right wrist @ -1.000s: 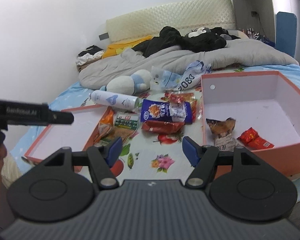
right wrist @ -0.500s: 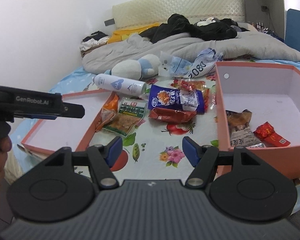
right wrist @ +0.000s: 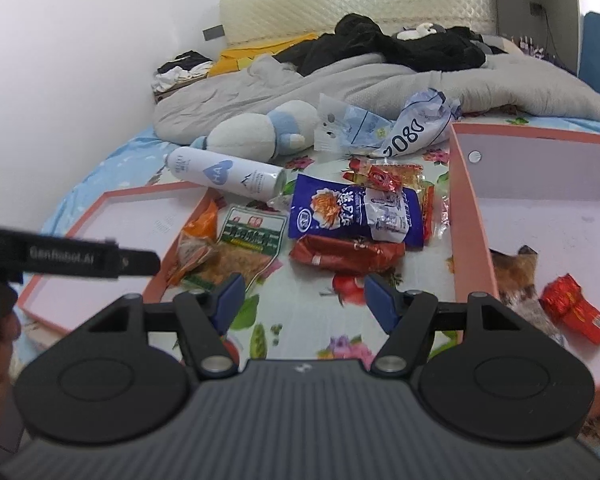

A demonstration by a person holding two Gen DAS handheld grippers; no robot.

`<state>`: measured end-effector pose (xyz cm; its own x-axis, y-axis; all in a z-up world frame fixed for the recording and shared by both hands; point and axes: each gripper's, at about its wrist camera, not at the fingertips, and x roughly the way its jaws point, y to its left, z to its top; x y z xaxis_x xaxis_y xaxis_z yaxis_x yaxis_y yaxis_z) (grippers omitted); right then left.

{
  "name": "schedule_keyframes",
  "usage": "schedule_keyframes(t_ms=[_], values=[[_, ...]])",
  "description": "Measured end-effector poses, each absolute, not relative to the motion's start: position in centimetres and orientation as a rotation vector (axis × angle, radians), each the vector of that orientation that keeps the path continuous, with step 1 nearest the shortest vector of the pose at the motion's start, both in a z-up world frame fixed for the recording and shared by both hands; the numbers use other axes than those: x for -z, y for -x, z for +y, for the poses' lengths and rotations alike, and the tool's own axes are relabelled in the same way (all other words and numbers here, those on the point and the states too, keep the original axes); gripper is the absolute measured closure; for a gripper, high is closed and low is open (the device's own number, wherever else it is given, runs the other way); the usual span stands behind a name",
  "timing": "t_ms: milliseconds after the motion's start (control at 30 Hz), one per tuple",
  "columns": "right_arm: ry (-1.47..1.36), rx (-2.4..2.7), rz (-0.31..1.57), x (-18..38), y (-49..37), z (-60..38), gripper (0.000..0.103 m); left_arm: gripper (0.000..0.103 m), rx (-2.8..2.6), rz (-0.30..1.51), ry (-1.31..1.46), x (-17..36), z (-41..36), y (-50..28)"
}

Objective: Organize snacks
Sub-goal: 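Withdraw both open tools from the box back toward the snack pile, then grasp the orange snack bag with the left tool while the right tool grasps the red wrapper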

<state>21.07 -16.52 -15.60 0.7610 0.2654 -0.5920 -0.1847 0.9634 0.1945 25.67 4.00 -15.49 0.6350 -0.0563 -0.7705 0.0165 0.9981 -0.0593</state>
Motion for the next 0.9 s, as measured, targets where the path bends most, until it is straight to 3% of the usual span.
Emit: schedule_keyframes(t_ms=[267, 400, 900], values=[[-0.114, -0.236, 0.724, 17.9, -27.8, -16.3, 0.035, 0.025, 0.044, 0.978, -0.096, 19.5, 4.5, -32.4], [-0.079, -0.231, 0.788, 19.8, -30.7, -15.9, 0.022, 0.025, 0.058, 1.030, -0.168, 20.8, 4.6, -35.4], [0.152, -0.220, 0.786, 23.1, -32.6, -14.5, 0.026, 0.026, 0.044, 0.953, -0.152, 23.0, 4.6, -36.4]])
